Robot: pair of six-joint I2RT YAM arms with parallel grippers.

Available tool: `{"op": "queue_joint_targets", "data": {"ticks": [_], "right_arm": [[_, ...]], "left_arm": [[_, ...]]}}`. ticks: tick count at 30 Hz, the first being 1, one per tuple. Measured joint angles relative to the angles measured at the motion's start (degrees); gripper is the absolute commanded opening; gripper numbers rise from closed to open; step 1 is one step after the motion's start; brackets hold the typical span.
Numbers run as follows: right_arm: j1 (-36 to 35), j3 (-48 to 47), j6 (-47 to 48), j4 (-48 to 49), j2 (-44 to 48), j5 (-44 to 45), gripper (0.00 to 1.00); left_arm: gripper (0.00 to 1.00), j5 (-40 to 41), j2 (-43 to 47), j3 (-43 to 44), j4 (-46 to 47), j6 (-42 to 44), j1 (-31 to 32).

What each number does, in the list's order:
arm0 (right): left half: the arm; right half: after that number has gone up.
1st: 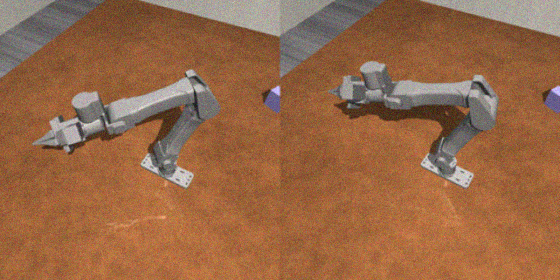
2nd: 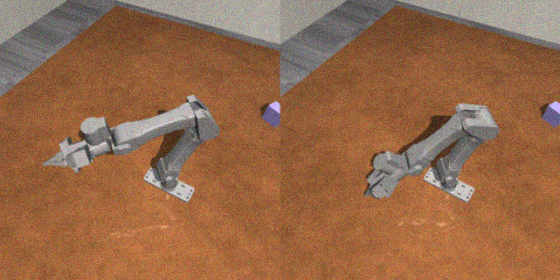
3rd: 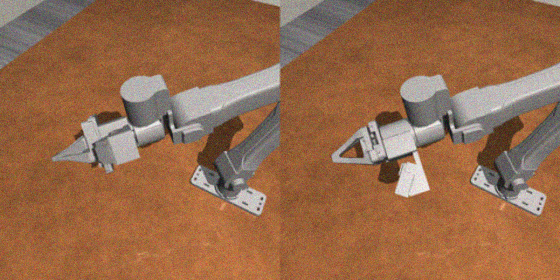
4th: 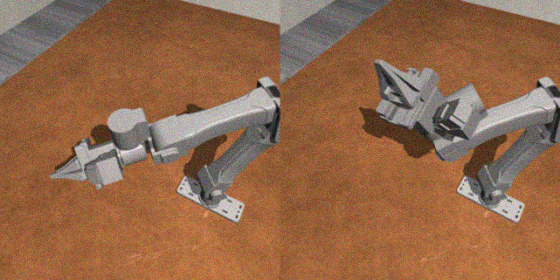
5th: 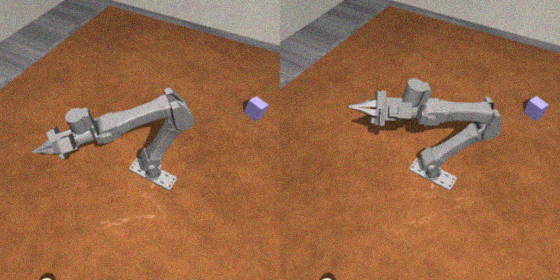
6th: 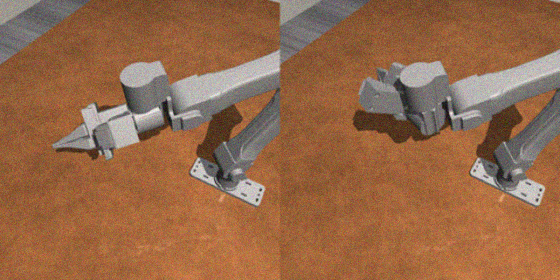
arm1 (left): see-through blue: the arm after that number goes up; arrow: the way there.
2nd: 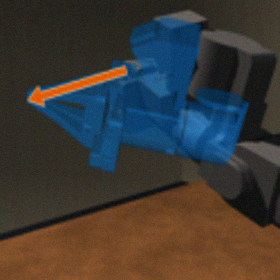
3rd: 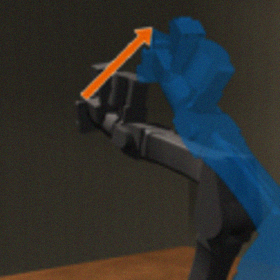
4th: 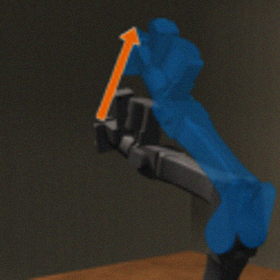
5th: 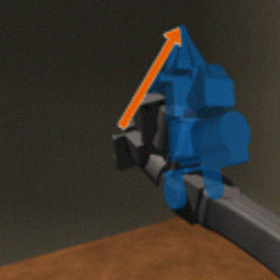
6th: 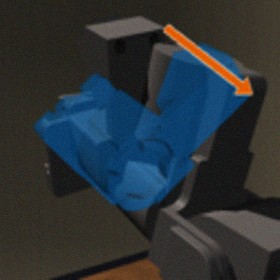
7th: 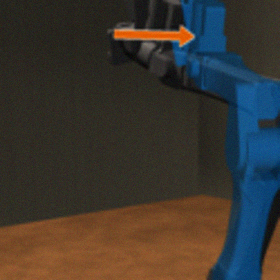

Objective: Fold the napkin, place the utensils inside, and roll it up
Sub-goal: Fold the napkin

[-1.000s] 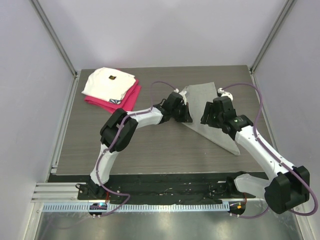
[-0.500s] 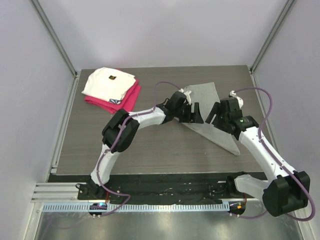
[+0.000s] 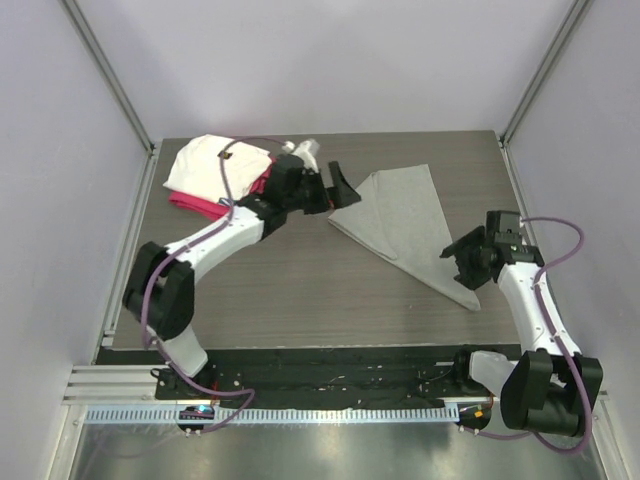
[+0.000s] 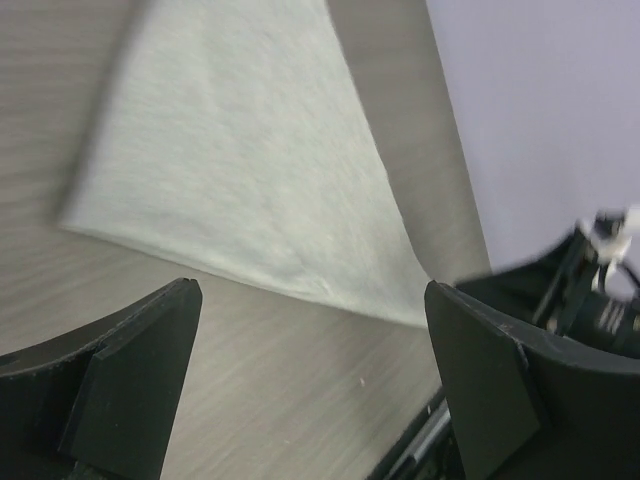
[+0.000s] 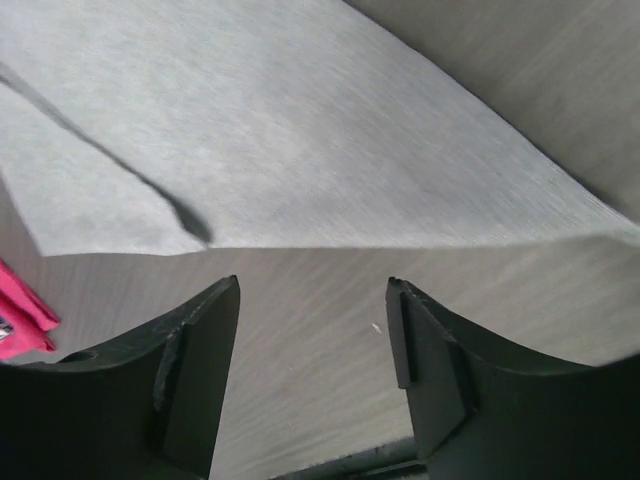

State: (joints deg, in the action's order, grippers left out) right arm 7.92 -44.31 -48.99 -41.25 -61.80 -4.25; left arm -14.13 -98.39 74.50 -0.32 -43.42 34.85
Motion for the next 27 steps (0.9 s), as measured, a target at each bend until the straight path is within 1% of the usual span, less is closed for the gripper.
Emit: {"op": "queue_joint_targets", "data": {"ticks": [5,7,9,13,19,27], "right_arm": [[5.3,3.7,-3.3,-4.4,2.0,-1.1,0.62],[8.2,5.4,-4.8,-5.2,2.3,-1.6,0.6],[10.2,7.2,-6.3,-5.9,2.3,-2.1,0.57],[12.9,9.6,-8.6,-7.8,1.7,-2.3,0.57],[15.0,9.1,-9.7,-9.7,1.1,0.9,0.56],[18.8,9.0,-9.0,-10.1,-3.2,3.7,0.55]], "left_arm": [[1.0,2.4,5.1,-5.8,-2.6,-1.1,-8.2],[1.0,3.1,5.5,-7.6,-4.7,-1.1,-9.9],[1.0,3.2,5.6,-9.0,-6.4,-1.1,-10.5],[1.0,2.8,5.6,-9.9,-9.0,-1.2,-11.0],[1.0,1.5,5.6,-9.9,-9.6,-1.2,-11.8],[1.0,0.0,5.3,-9.8,-9.7,-1.2,-13.9]]}}
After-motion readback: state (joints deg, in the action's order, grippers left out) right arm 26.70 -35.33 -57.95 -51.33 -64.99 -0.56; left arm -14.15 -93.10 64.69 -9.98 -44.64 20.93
